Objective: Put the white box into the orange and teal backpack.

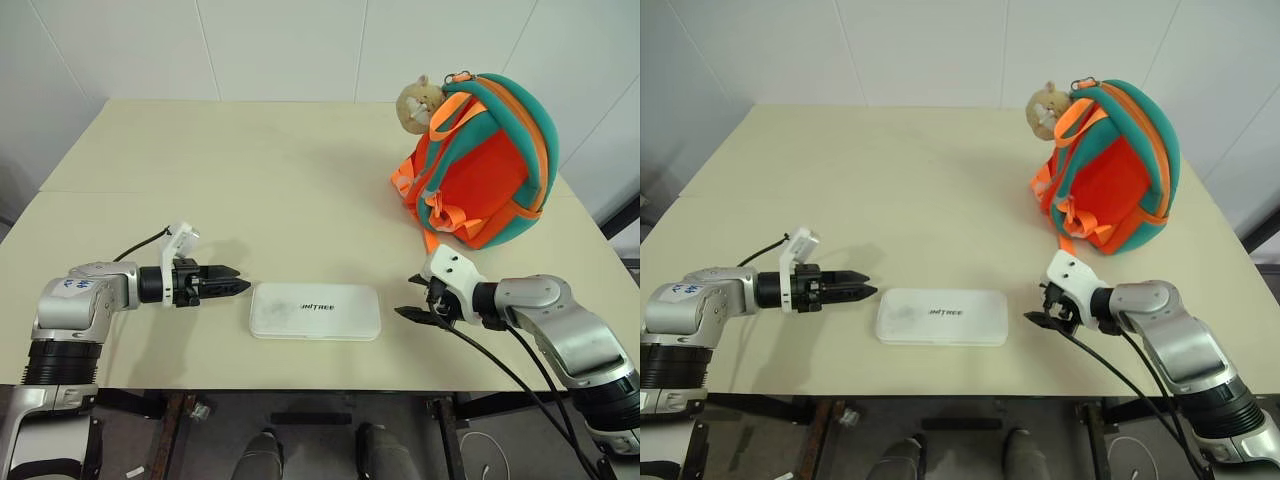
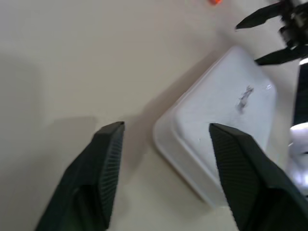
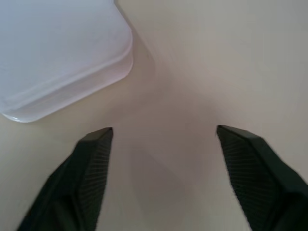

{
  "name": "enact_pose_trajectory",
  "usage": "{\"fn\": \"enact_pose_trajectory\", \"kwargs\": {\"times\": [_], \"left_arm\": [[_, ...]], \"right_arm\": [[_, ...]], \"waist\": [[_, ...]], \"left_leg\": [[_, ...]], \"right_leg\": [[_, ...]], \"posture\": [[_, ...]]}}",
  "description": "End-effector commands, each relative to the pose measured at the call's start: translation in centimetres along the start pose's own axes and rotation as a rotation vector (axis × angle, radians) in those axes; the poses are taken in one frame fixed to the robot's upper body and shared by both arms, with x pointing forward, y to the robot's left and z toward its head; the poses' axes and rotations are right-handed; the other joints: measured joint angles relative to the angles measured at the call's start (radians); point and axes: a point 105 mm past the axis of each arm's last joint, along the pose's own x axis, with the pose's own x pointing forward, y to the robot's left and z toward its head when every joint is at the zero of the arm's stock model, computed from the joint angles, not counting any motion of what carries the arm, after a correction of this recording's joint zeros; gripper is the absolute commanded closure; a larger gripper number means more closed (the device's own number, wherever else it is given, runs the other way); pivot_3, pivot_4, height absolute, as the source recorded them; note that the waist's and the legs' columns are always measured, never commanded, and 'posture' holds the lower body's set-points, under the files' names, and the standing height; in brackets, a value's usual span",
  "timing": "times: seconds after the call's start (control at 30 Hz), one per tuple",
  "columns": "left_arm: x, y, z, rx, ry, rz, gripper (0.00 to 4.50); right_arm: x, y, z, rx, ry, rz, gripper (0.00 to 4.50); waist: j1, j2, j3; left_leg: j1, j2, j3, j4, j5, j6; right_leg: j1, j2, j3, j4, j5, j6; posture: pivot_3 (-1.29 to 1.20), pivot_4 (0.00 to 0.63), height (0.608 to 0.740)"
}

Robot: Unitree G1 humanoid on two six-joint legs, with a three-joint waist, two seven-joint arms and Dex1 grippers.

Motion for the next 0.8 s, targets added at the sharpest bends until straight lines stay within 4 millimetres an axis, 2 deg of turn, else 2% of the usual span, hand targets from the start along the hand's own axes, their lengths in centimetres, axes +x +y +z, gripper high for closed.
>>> {"fn": "enact_pose_trajectory", "kwargs": {"times": [0.03, 0.07, 0.2, 0.37, 0.67, 0.8], "left_arm": [[-0.6, -0.4, 1.0, -0.087, -0.048, -0.029, 0.42], [-0.7, -0.4, 0.8, -0.133, -0.056, -0.041, 0.04], [-0.9, -0.2, 0.4, -0.313, -0.088, -0.068, 0.01], [-0.9, -0.7, -0.9, -0.571, -0.010, -0.106, 0.01], [-0.4, -0.9, -2.5, -0.741, 0.081, -0.128, 0.01], [0.1, -0.6, -2.0, -0.778, 0.039, -0.156, 0.01]], "right_arm": [[-0.4, -0.8, 0.8, -0.028, -0.029, -0.036, 0.00], [-0.4, -0.9, 0.8, -0.026, -0.032, -0.043, 0.00], [-0.3, -0.8, 0.8, -0.021, -0.036, -0.048, 0.00], [-0.1, -0.6, 0.8, -0.015, -0.040, -0.051, 0.00], [0.2, -0.8, 0.7, -0.010, -0.044, -0.060, 0.00], [0.3, -0.7, 0.8, -0.008, -0.049, -0.063, 0.00]], "waist": [[0.000, 0.000, 0.000], [0.000, 0.000, 0.000], [0.000, 0.000, 0.000], [0.000, 0.000, 0.000], [-0.001, 0.000, 0.000], [0.001, 0.000, 0.000]], "left_leg": [[0.000, 0.000, 0.000, 0.000, 0.000, 0.000], [0.000, 0.000, 0.000, 0.000, 0.000, 0.000], [0.000, 0.000, 0.000, 0.000, 0.000, 0.000], [0.000, 0.000, 0.000, 0.000, 0.000, 0.000], [0.001, 0.000, 0.000, 0.000, 0.000, 0.000], [0.001, 0.000, 0.000, 0.000, 0.000, 0.000]], "right_leg": [[0.000, 0.000, 0.000, 0.000, 0.000, 0.000], [0.000, 0.000, 0.000, 0.000, 0.000, 0.000], [0.000, 0.000, 0.000, 0.000, 0.000, 0.000], [0.000, 0.000, 0.000, 0.001, 0.000, 0.000], [0.000, 0.000, 0.000, 0.001, 0.000, 0.000], [0.000, 0.000, 0.000, 0.001, 0.000, 0.000]], "posture": [[0.00, 0.150, 0.740], [0.00, 0.150, 0.740], [0.00, 0.150, 0.740], [0.00, 0.150, 0.740], [0.00, 0.150, 0.740], [0.00, 0.150, 0.740]]}}
